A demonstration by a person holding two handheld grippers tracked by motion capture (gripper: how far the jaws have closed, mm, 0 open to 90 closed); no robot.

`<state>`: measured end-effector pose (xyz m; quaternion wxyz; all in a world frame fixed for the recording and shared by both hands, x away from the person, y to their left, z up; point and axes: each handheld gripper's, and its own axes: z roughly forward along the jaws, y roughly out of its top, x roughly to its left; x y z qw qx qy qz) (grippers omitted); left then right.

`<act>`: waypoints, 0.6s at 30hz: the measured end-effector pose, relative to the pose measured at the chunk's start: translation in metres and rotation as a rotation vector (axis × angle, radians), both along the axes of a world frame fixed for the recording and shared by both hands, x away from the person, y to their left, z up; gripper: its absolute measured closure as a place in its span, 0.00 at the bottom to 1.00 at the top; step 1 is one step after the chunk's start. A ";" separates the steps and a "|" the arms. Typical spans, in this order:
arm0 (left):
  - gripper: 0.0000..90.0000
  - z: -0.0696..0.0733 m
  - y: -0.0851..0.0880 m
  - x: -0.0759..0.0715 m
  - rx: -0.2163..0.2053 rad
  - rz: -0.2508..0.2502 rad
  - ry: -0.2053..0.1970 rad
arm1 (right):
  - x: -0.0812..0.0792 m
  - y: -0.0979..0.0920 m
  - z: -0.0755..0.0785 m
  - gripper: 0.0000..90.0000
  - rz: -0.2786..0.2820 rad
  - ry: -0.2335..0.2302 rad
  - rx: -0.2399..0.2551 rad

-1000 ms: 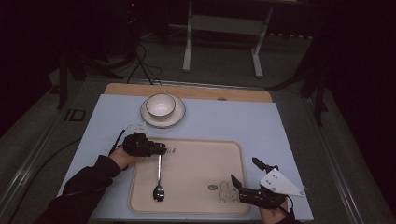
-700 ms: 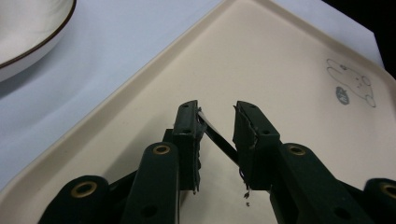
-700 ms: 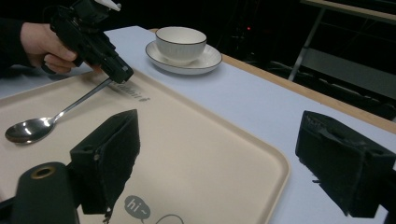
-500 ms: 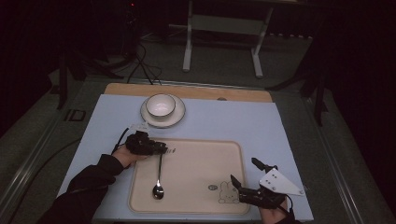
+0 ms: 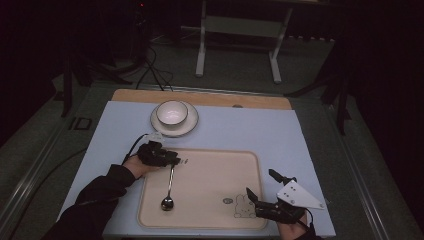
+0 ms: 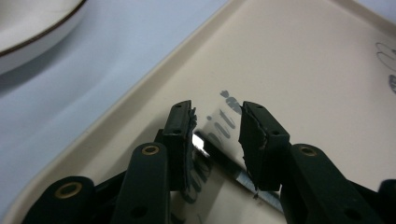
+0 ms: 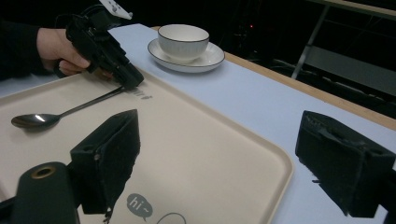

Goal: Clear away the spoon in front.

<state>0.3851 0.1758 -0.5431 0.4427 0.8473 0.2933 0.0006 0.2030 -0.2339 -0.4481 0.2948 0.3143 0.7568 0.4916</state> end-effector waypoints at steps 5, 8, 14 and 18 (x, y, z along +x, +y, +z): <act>0.68 0.005 0.002 -0.002 -0.017 0.008 -0.024 | 0.000 0.000 0.000 0.15 0.001 0.000 0.000; 0.68 0.010 0.002 -0.004 -0.025 0.006 -0.034 | 0.000 0.000 0.000 0.15 0.001 -0.001 0.000; 0.68 0.023 -0.001 -0.011 -0.041 -0.017 -0.045 | 0.000 0.000 0.000 0.15 0.000 -0.005 0.000; 0.67 0.032 -0.003 -0.017 -0.050 -0.031 -0.045 | 0.000 0.000 0.000 0.15 0.001 -0.004 0.002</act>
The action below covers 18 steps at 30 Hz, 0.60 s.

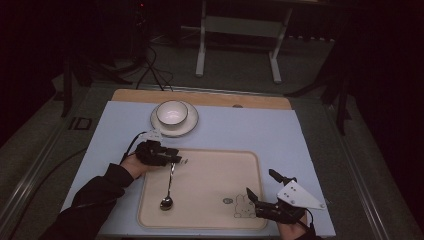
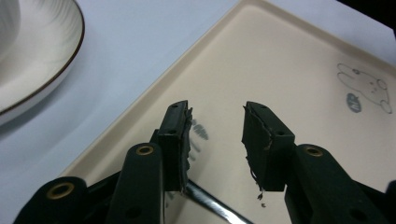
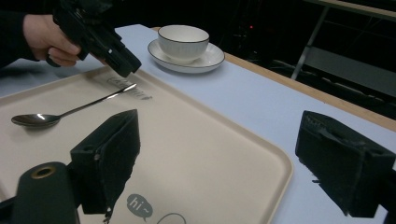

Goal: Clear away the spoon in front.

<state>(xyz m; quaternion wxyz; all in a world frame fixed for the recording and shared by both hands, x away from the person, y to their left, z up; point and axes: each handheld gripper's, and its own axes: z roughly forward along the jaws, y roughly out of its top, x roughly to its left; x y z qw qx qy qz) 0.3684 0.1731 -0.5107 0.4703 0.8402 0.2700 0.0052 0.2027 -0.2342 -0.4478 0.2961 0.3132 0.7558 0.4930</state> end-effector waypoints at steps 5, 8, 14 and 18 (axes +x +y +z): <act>0.60 0.012 -0.001 -0.007 -0.005 -0.005 0.003 | 0.000 0.000 0.000 0.15 0.000 0.001 0.001; 0.48 0.018 0.000 -0.010 -0.014 0.007 0.011 | 0.000 0.000 0.000 0.15 -0.001 0.001 0.001; 0.21 0.027 0.003 -0.017 -0.055 -0.011 0.010 | 0.000 0.000 0.000 0.15 0.000 0.002 0.001; 0.09 0.032 0.001 -0.022 -0.063 -0.011 0.008 | 0.000 0.000 0.000 0.15 0.000 0.004 0.000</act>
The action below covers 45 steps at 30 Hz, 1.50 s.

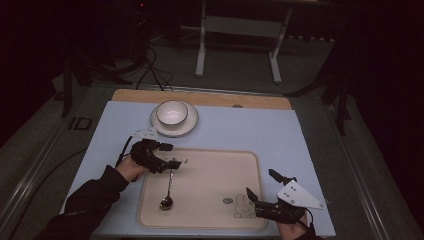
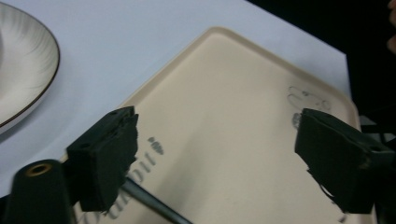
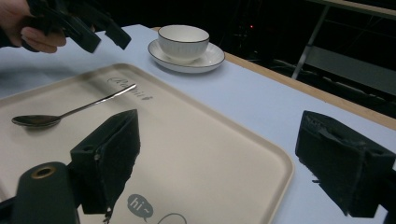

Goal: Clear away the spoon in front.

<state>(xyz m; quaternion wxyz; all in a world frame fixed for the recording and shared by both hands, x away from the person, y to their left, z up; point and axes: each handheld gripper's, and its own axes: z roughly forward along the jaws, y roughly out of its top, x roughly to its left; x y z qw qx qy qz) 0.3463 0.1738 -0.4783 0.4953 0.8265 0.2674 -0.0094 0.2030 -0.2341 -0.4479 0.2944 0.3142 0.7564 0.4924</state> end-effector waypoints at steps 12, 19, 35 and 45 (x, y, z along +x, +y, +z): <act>0.01 0.014 -0.005 -0.029 -0.025 0.003 -0.061 | -0.001 0.000 0.000 0.15 0.002 -0.005 0.003; 0.01 0.018 0.001 -0.044 -0.043 -0.004 -0.068 | -0.001 0.000 0.000 0.15 0.001 -0.005 0.002; 0.01 0.018 0.018 -0.075 -0.071 0.047 -0.126 | -0.001 0.001 0.001 0.15 0.001 -0.007 -0.002; 0.01 0.010 0.032 -0.084 -0.070 0.087 -0.142 | -0.002 0.001 0.001 0.15 0.000 -0.006 -0.002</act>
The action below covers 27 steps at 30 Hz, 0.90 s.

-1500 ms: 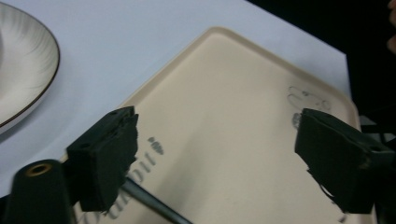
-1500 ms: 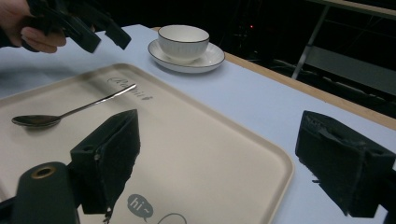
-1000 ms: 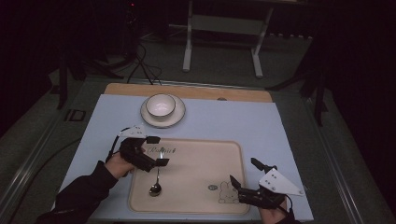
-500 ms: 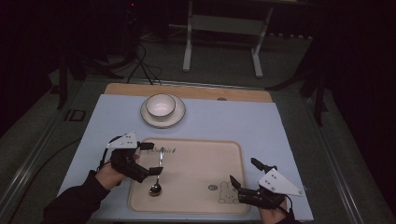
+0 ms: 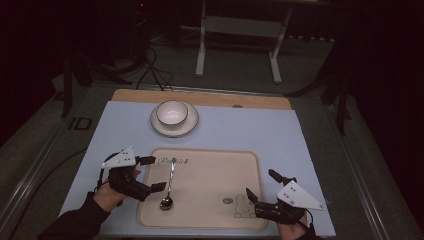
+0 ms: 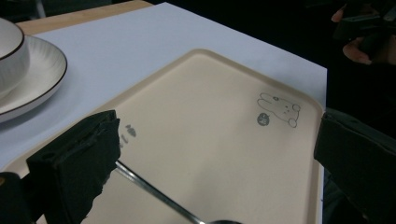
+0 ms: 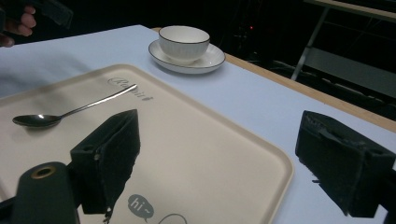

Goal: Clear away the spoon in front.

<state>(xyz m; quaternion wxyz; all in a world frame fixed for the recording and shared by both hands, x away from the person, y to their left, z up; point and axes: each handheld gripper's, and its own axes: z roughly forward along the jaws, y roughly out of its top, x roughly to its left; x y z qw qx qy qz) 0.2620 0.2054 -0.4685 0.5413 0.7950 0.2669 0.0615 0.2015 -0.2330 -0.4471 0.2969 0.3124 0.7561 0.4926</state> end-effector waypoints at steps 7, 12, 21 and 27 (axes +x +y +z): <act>0.01 -0.004 0.011 -0.004 -0.007 0.032 -0.010 | 0.000 0.000 0.000 0.15 -0.001 0.000 -0.003; 0.01 -0.012 0.015 -0.006 0.002 0.040 -0.002 | 0.000 0.000 0.000 0.15 -0.001 -0.001 -0.004; 0.01 -0.021 0.022 -0.005 0.002 0.058 -0.010 | 0.000 0.000 -0.001 0.15 -0.001 -0.001 -0.007; 0.01 -0.026 0.019 -0.008 0.021 0.052 -0.010 | 0.001 0.000 -0.001 0.15 0.002 0.002 -0.003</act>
